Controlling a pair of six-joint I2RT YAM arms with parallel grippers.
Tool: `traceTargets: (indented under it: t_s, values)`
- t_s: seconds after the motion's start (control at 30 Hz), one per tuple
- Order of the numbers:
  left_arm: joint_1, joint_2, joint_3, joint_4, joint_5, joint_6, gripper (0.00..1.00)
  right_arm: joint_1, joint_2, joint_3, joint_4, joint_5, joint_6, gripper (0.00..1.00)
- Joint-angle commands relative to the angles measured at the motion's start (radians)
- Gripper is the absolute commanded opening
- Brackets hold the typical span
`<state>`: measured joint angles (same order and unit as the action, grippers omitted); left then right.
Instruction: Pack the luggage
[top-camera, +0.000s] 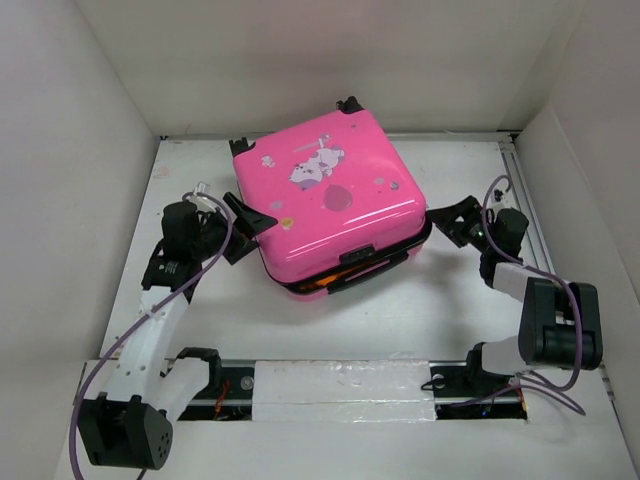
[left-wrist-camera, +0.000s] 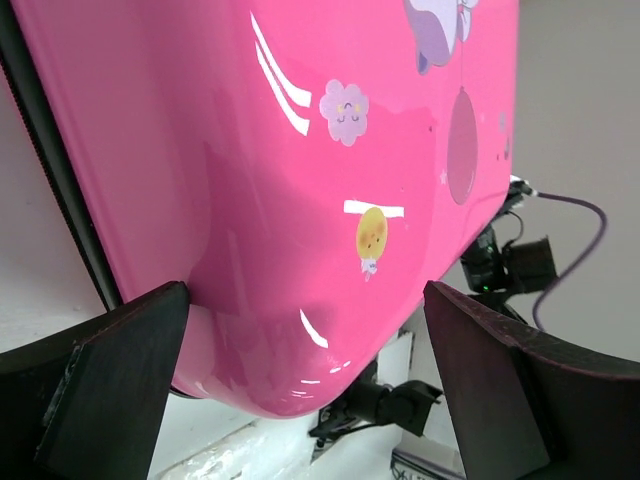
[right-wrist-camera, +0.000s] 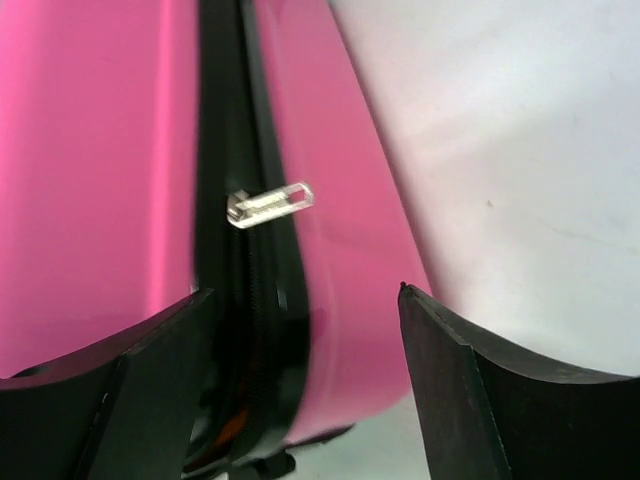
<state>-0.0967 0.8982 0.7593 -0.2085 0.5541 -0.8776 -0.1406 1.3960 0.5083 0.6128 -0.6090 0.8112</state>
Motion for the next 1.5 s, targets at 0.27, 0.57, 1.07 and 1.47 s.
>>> traceTargets:
  t_s: [0.27,0.57,1.07,1.47]
  values:
    - [-0.024,-0.094,0.095,0.037,-0.322,0.089,0.97,-0.103,-0.003,0.042,0.079,-0.083,0.117,0.59]
    - [0.035,-0.099,-0.253,0.259,-0.461,-0.101,0.85,-0.102,0.181,0.122,0.07,-0.066,0.095,0.33]
    - [0.022,-0.022,-0.663,1.062,-0.247,-0.391,0.68,0.035,0.346,0.206,0.108,-0.143,0.074,0.34]
    - [-0.182,0.3,-0.707,1.678,-0.244,-0.592,0.44,0.168,0.397,0.188,0.119,-0.169,0.047,0.13]
